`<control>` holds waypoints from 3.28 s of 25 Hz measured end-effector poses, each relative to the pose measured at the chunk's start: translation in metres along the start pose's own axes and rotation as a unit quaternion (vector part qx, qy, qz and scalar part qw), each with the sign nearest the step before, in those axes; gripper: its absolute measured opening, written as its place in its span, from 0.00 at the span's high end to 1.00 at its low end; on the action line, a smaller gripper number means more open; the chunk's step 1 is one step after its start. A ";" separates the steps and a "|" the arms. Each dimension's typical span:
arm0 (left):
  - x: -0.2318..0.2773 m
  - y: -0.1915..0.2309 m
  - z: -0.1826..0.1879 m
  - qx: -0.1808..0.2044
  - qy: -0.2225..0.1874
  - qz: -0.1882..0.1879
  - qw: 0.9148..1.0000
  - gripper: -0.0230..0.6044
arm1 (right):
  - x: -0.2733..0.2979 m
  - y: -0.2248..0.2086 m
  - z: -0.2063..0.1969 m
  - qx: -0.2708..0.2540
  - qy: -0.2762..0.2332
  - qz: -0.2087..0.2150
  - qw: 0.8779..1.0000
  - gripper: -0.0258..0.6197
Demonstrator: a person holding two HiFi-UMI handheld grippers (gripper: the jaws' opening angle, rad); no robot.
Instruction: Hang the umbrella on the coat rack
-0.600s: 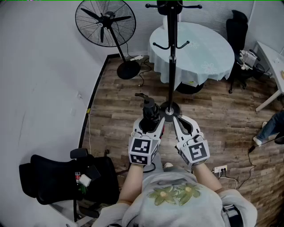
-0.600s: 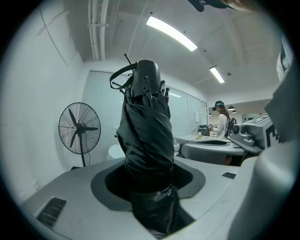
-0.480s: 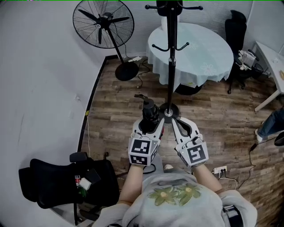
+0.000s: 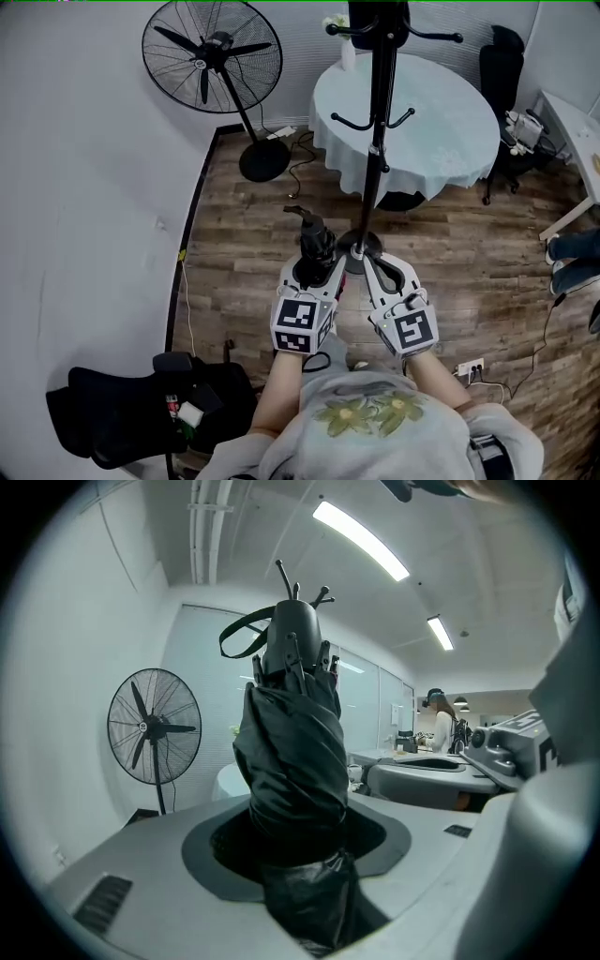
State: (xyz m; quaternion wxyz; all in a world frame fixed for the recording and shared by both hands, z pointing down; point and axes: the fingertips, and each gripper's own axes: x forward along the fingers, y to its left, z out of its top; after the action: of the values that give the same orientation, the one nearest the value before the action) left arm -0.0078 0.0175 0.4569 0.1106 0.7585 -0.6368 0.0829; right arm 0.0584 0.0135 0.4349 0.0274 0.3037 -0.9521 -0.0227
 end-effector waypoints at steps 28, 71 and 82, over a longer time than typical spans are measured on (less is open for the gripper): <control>0.098 0.125 0.033 0.033 0.000 -0.111 0.993 0.61 | 0.137 -0.036 -0.025 -0.007 0.055 -0.101 0.993 0.95; 0.154 0.057 0.210 0.178 -0.093 -0.325 0.924 0.61 | 0.174 -0.125 0.009 -0.012 -0.010 -0.146 0.989 0.95; 0.148 0.038 0.244 0.174 -0.124 -0.391 0.895 0.61 | 0.179 -0.140 0.011 -0.013 -0.010 -0.156 0.988 0.95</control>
State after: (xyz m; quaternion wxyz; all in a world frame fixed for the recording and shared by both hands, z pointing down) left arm -0.0234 -0.1954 0.2644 -0.0792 0.9576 -0.2727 0.0477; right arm -0.0074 -0.2043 0.4225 0.0180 0.4483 -0.8927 -0.0423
